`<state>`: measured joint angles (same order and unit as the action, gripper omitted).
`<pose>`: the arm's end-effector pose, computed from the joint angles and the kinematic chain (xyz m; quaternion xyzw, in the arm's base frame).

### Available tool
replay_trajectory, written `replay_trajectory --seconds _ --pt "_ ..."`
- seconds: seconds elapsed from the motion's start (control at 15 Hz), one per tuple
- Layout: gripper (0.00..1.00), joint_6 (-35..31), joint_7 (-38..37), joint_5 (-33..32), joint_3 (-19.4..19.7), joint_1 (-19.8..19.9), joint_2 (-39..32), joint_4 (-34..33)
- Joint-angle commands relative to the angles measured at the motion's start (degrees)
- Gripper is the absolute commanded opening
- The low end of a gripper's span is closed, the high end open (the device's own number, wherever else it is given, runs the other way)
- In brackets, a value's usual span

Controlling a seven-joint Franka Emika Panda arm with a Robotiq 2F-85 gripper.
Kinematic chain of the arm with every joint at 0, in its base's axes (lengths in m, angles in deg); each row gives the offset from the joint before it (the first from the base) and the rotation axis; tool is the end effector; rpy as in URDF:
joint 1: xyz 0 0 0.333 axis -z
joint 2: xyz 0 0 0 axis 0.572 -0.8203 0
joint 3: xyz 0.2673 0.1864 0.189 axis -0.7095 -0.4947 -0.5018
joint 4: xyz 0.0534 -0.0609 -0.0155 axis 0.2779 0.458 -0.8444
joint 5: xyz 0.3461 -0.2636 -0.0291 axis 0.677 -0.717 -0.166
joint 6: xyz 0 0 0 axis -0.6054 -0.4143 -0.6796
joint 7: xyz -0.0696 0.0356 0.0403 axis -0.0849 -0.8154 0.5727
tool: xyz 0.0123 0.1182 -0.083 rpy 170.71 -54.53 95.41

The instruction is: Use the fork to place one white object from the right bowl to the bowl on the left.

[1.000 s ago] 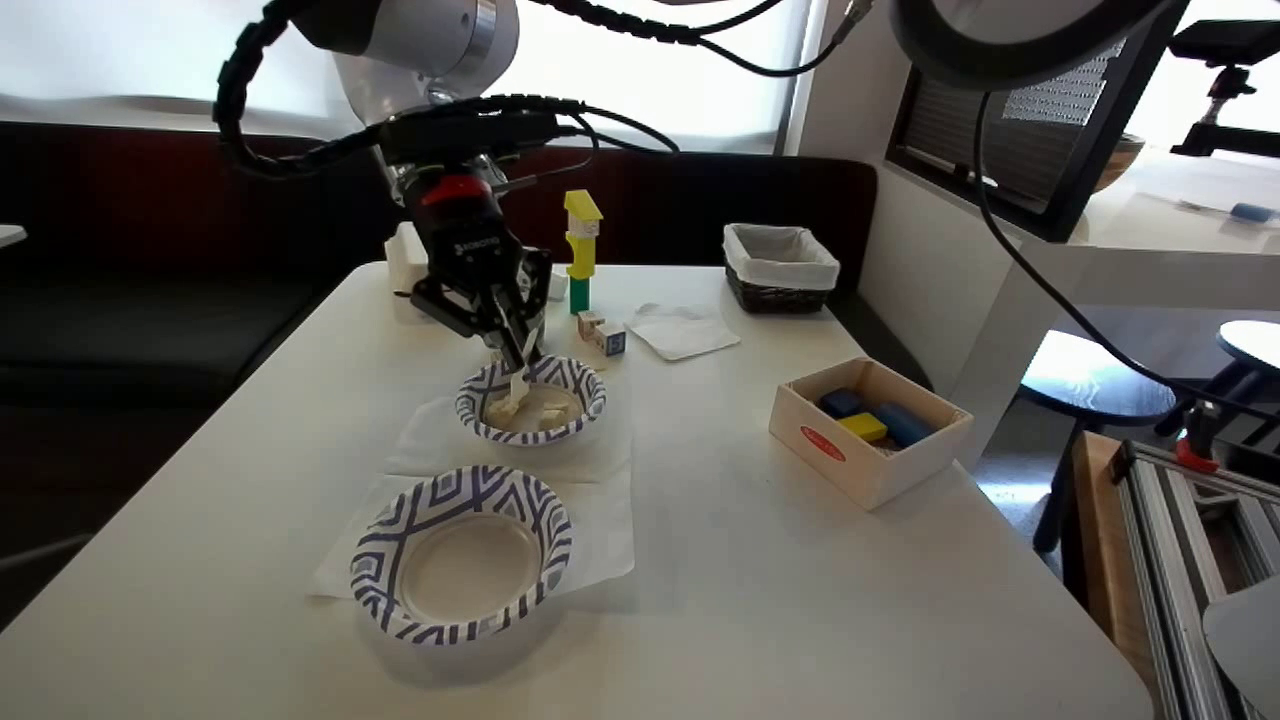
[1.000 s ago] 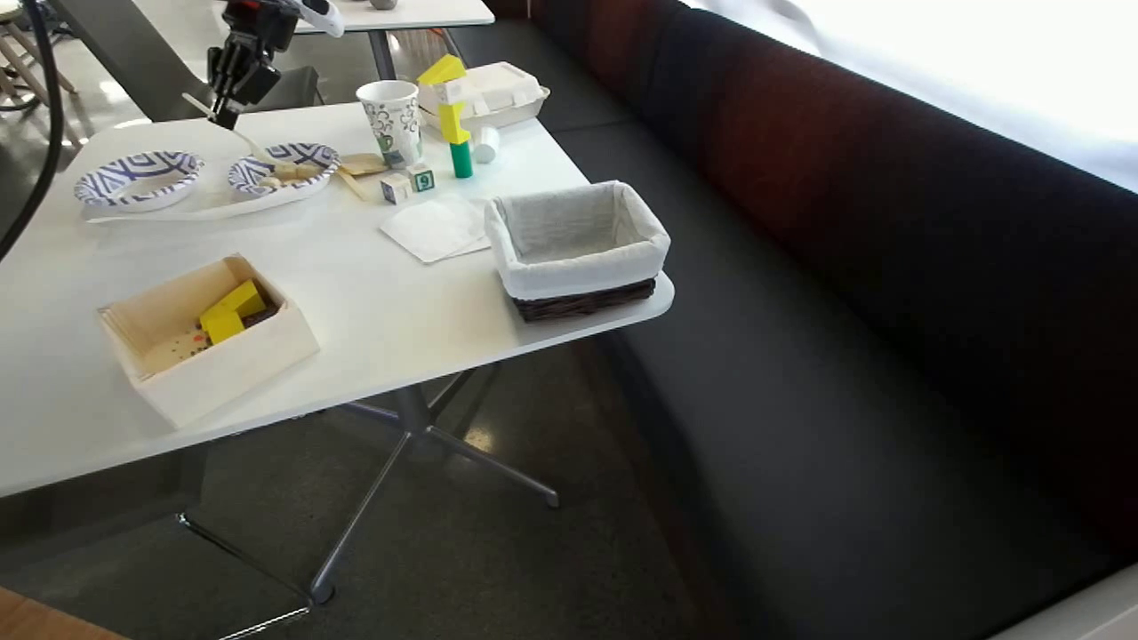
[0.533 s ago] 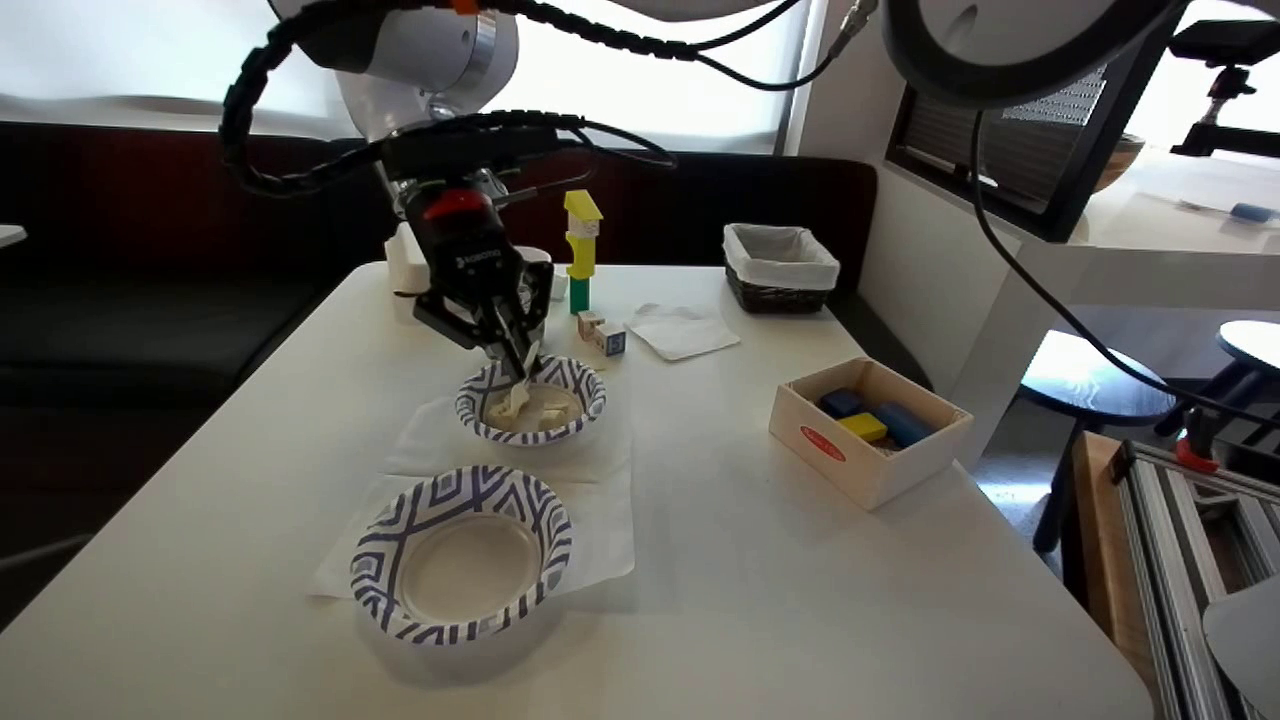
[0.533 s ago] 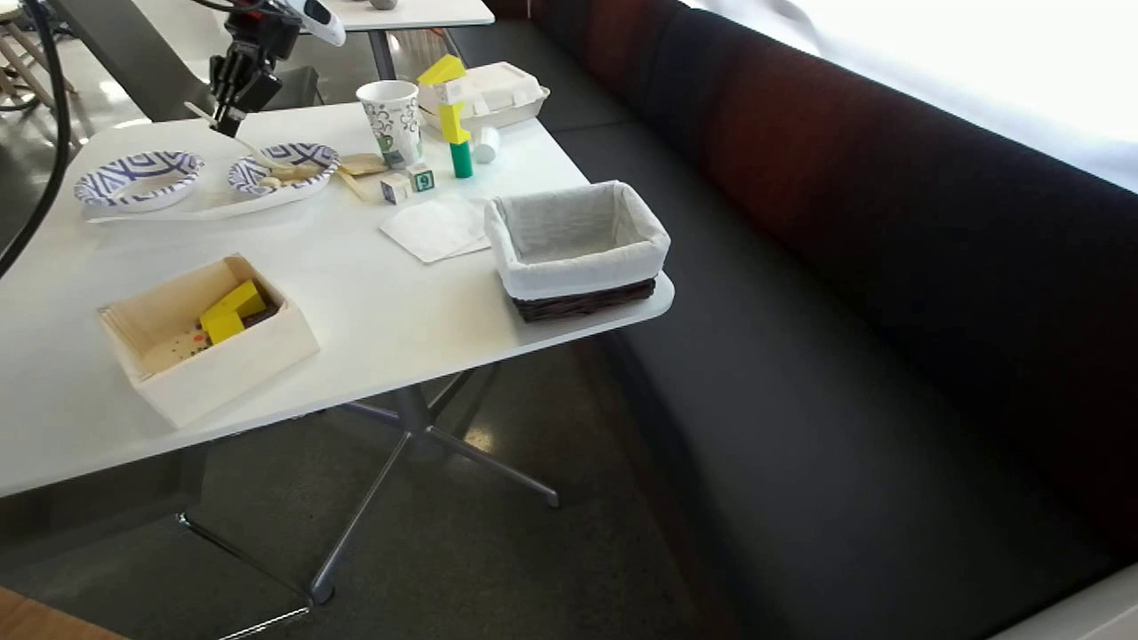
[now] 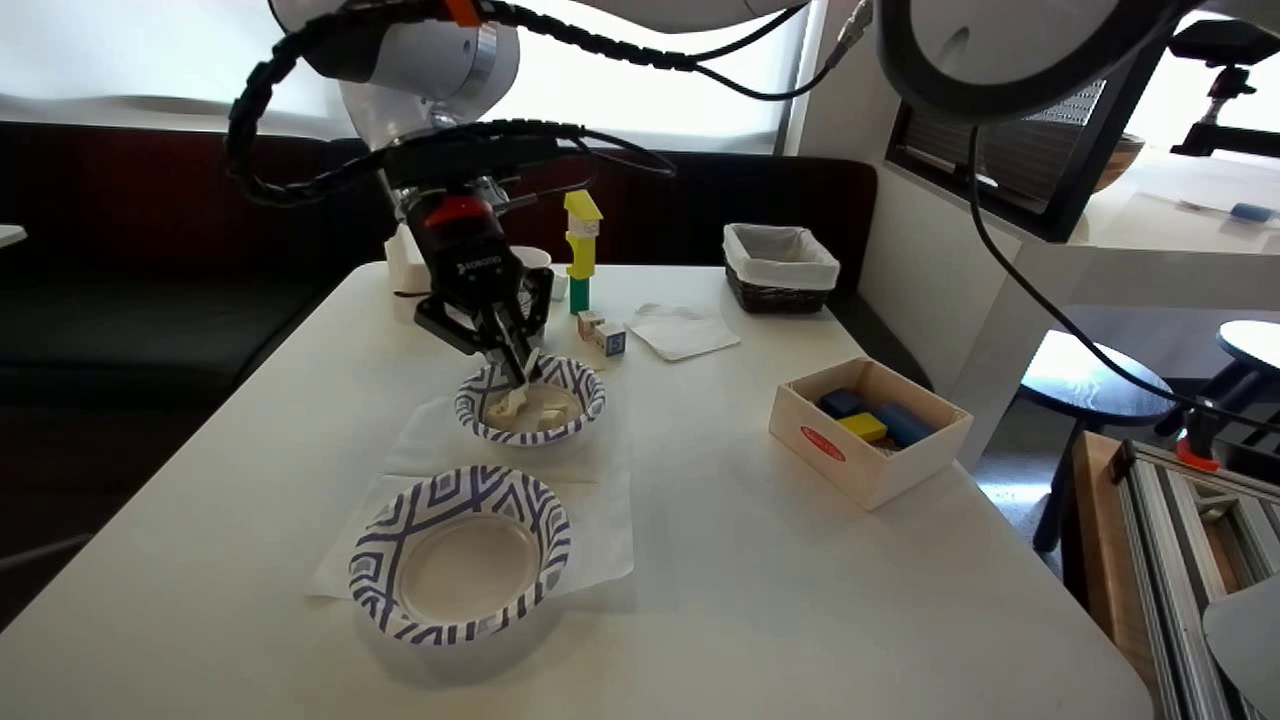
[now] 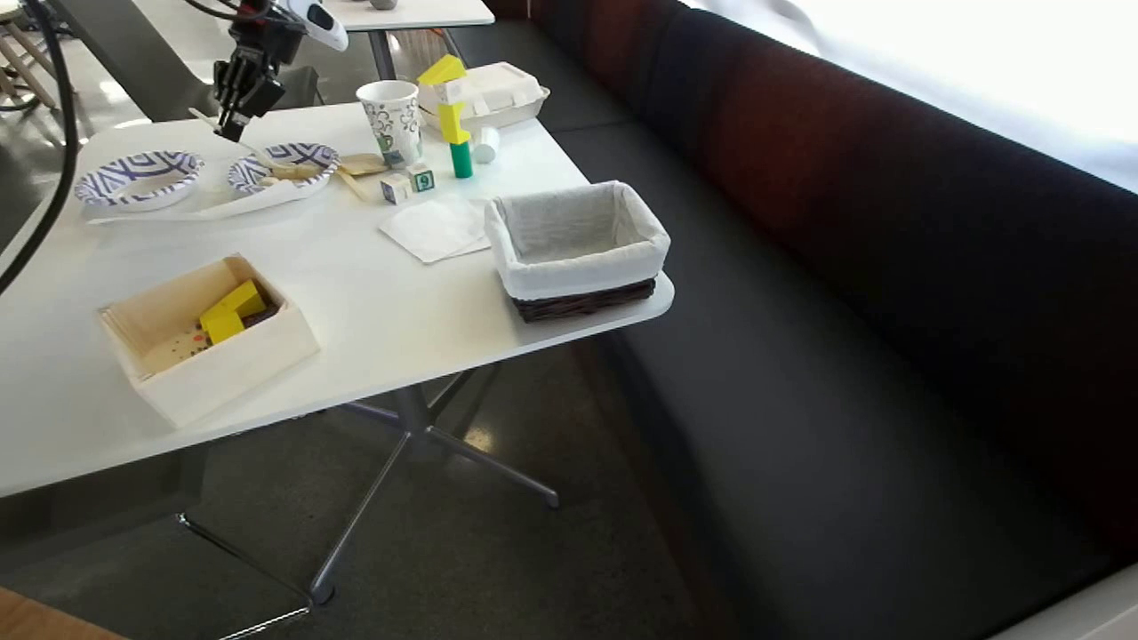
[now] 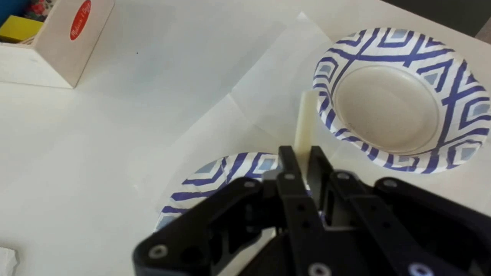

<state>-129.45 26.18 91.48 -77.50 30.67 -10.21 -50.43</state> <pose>0.7798 0.0984 0.1739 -0.9147 0.1451 0.3758 0.0329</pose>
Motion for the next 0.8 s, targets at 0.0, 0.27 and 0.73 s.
replay_trajectory --seconds 0.0,0.27,0.73 --pt "0.03 -0.9 1.2 0.0 -0.3 0.3 -3.7 -3.0" --pt "0.03 -1.3 2.5 0.0 -0.4 0.5 -4.3 -3.4" --pt "0.03 -1.3 5.0 0.1 -0.4 0.8 -5.5 -3.7"
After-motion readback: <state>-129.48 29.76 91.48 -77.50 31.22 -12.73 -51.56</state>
